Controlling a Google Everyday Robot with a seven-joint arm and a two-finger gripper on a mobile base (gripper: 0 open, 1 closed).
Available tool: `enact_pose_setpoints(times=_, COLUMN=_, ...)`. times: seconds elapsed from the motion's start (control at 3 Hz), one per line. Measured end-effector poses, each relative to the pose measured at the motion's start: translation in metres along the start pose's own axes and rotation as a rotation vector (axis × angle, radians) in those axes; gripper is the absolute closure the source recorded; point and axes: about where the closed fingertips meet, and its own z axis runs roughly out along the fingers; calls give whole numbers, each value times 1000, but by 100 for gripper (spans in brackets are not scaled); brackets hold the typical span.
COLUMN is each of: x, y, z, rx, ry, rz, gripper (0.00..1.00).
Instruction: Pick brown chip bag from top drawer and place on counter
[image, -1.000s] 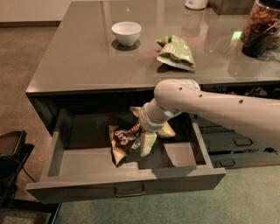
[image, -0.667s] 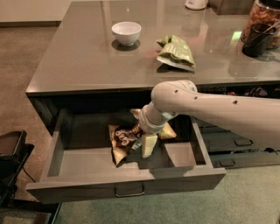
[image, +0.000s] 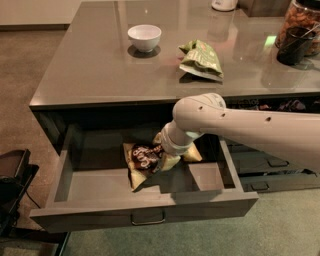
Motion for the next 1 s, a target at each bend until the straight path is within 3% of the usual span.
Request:
enact_pose_setpoints(times=0.67, x=0, y=0, z=0, rx=0, ry=0, rz=0, gripper=88)
enact_pose_setpoints(times=1.0, x=0, y=1, z=0, rx=-1, ry=-4, rz=2, gripper=100)
